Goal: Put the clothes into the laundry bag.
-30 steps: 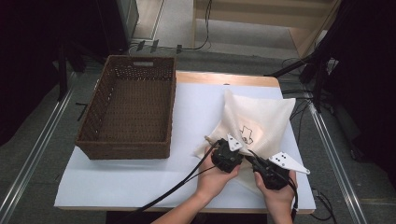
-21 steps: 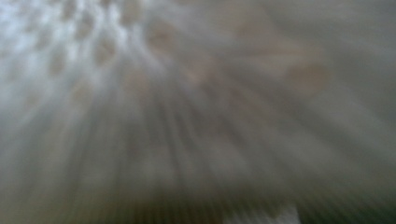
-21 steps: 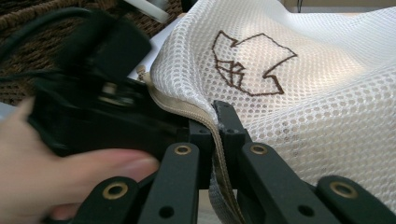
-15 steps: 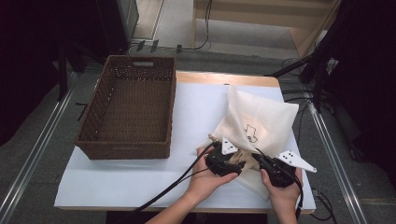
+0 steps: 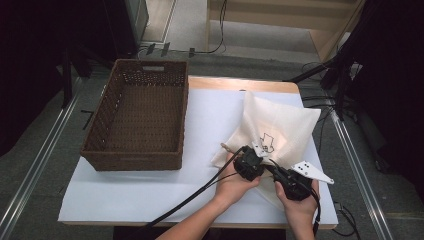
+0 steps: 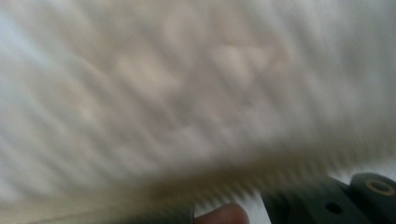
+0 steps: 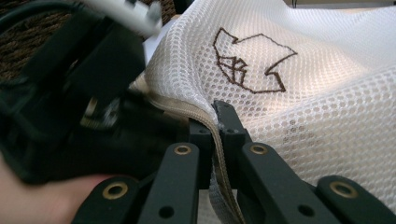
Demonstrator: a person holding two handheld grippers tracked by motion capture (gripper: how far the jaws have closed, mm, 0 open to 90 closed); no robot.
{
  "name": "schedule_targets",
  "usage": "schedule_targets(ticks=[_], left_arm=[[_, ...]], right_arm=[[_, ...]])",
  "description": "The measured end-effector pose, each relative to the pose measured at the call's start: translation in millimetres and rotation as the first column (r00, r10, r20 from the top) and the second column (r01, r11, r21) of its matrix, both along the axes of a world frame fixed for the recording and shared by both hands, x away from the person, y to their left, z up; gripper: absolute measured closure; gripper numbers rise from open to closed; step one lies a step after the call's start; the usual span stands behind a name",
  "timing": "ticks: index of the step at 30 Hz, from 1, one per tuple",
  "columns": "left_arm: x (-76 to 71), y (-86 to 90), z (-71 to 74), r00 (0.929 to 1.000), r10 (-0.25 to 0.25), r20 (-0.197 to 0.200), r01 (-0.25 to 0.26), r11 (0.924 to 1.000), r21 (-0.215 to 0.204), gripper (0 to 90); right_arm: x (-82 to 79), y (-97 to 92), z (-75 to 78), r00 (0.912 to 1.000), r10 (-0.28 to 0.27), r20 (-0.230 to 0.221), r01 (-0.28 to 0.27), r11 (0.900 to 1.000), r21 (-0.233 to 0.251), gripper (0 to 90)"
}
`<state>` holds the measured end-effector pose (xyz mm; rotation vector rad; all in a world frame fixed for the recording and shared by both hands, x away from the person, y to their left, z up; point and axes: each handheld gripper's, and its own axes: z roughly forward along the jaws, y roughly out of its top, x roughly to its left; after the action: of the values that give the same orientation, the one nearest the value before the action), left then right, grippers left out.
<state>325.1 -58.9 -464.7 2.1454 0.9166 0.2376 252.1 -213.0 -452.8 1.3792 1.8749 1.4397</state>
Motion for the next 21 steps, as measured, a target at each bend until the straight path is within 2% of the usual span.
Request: schedule_targets(ticks=[1,2,3,5,6,7,8,9,10,11,12,13,14,15,16,17,19,21], left_arm=[[2.3,3.1,2.3,0.9997,0.019,0.016,-0.018,0.9974,-0.07,78.8],[3.4,6.5,3.7,0.9976,0.056,0.041,-0.049,0.9868,-0.155,78.8],[3.5,8.8,5.3,0.9944,0.086,0.06,-0.072,0.9755,-0.208,78.8],[1.9,7.3,7.4,0.9862,0.131,0.101,-0.102,0.9632,-0.249,78.6],[2.5,4.5,6.2,0.9865,0.13,0.1,-0.101,0.9619,-0.254,78.3],[5.7,0.6,3.5,0.9895,0.12,0.08,-0.1,0.9688,-0.227,78.0],[11.8,-4.0,-0.9,0.9943,0.103,0.028,-0.097,0.9814,-0.166,77.5],[22.1,-9.2,-11.0,0.9948,0.065,-0.078,-0.073,0.9926,-0.098,76.4],[26.8,-8.0,-16.3,0.9941,0.032,-0.103,-0.043,0.9939,-0.101,74.8],[28.4,-6.4,-15.1,0.9938,0.015,-0.11,-0.027,0.9945,-0.101,74.4],[27.6,-3.9,-11.8,0.994,0.001,-0.11,-0.011,0.9965,-0.083,72.3],[24.1,-1.2,-7.9,0.9942,-0.009,-0.107,0.002,0.9974,-0.072,65.1],[17.0,2.9,-3.7,0.9955,-0.027,-0.091,0.02,0.9965,-0.082,57.8],[7.7,8.8,0.4,0.9965,-0.057,-0.06,0.051,0.9935,-0.102,53.5],[-2.9,17.5,5.1,0.9959,-0.09,-0.016,0.088,0.9913,-0.099,50.8],[-9.6,25.2,8.1,0.9951,-0.097,0.018,0.098,0.9915,-0.085,47.8],[-16.6,41.5,14.0,0.9947,-0.082,0.062,0.087,0.9936,-0.072,44.4],[-19.1,61.4,20.4,0.9953,-0.016,0.096,0.022,0.9976,-0.066,42.3]], right_arm=[[-0.3,-1.1,-0.2,1.0,-0.001,0.002,0.001,1.0,0.003,88.6],[-0.4,-2.6,-0.1,1.0,-0.004,0.007,0.004,1.0,0.0,88.7],[-1.1,-3.7,0.8,0.9999,-0.011,0.005,0.011,0.9999,0.006,88.8],[-2.3,-6.6,2.8,0.9999,-0.011,0.012,0.011,0.9997,0.02,88.8],[-2.8,-7.6,3.8,0.9998,-0.011,0.018,0.011,0.9997,0.024,88.8],[-3.4,-8.2,4.7,0.9998,-0.012,0.015,0.012,0.9996,0.025,88.8],[-3.1,-8.9,4.7,0.9997,-0.017,0.015,0.017,0.9997,0.02,88.8],[-2.3,-9.2,3.7,0.9998,-0.017,0.008,0.017,0.9997,0.015,88.8],[-1.3,-9.0,1.4,0.9999,-0.017,-0.003,0.017,0.9998,0.013,88.8],[-0.6,-8.7,-0.5,0.9998,-0.018,-0.009,0.018,0.9998,0.009,88.8],[-0.2,-8.4,-1.4,0.9998,-0.02,-0.009,0.02,0.9998,0.006,88.8],[-0.1,-8.2,-1.6,0.9998,-0.019,-0.006,0.019,0.9998,0.005,88.8],[-0.2,-8.1,-0.8,0.9997,-0.022,-0.006,0.022,0.9998,0.0,88.7],[-0.1,-8.8,-0.1,0.9997,-0.023,-0.001,0.023,0.9997,-0.003,88.7],[0.2,-10.5,0.3,0.9996,-0.029,-0.001,0.029,0.9996,0.0,88.7],[0.7,-13.0,0.2,0.9994,-0.034,-0.001,0.035,0.9994,0.009,88.7],[1.8,-16.3,-0.4,0.9991,-0.043,-0.002,0.043,0.999,0.01,88.7],[2.2,-18.0,-0.2,0.9989,-0.046,-0.005,0.046,0.9987,0.022,88.6]])
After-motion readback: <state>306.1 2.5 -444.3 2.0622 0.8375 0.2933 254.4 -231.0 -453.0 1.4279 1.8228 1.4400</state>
